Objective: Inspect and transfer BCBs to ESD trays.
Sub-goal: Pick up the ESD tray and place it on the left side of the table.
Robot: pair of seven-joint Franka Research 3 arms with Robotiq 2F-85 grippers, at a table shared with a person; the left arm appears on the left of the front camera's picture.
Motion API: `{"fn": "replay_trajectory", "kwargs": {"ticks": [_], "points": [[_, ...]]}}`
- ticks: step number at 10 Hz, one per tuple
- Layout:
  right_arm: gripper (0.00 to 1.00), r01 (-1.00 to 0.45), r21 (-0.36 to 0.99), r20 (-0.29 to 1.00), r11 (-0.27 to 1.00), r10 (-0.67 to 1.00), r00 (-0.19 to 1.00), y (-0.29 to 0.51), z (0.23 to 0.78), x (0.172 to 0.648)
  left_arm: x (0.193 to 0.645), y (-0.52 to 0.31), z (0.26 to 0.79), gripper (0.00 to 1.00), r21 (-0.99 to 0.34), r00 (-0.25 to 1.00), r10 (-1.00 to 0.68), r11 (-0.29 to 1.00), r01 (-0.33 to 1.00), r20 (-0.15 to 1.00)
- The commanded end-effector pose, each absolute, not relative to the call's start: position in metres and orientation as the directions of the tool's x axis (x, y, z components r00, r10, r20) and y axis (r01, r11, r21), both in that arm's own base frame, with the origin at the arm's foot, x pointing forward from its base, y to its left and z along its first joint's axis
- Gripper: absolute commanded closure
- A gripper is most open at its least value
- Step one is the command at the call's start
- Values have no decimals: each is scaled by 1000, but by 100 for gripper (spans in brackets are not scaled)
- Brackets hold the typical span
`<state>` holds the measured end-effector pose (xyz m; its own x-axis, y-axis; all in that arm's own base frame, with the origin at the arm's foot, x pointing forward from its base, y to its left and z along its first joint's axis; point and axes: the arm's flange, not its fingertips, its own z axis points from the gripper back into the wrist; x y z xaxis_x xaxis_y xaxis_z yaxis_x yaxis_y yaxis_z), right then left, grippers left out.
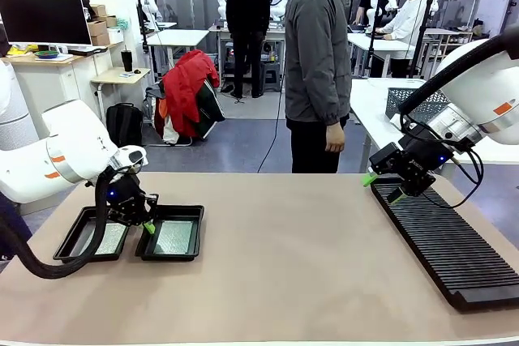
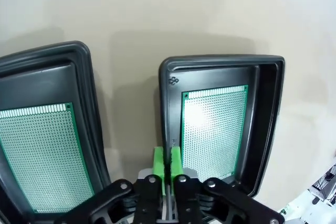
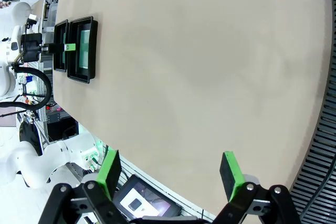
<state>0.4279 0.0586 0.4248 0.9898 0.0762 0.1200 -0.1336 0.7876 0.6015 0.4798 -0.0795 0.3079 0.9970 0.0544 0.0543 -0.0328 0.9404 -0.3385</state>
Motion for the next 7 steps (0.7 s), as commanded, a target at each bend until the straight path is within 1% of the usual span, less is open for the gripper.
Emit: {"fn": "replay_trajectory", "kwargs": {"ticks": [1, 2, 3, 4, 5, 6, 7], "points": [[0, -123, 591, 120, 797, 65, 991, 60, 425, 429, 476, -86, 319, 75, -303, 996, 65, 952, -43, 61], [0, -123, 591, 120, 797, 65, 991, 60, 425, 429, 475, -89, 325, 60, -291, 996, 65, 956, -43, 64], [0, -123, 591, 120, 797, 65, 991, 60, 425, 429, 473, -92, 331, 56, -273, 996, 62, 961, -41, 68], [0, -123, 591, 120, 797, 65, 991, 60, 425, 429, 472, -95, 339, 41, -248, 996, 62, 968, -43, 67], [0, -123, 591, 120, 797, 65, 991, 60, 425, 429, 469, -98, 348, 37, -219, 997, 53, 975, -38, 63], [0, -123, 591, 120, 797, 65, 991, 60, 425, 429, 464, -101, 360, 22, -190, 998, 40, 981, -29, 55], [0, -123, 591, 120, 797, 65, 991, 60, 425, 429, 456, -103, 375, 19, -145, 999, 31, 989, -24, 44]]}}
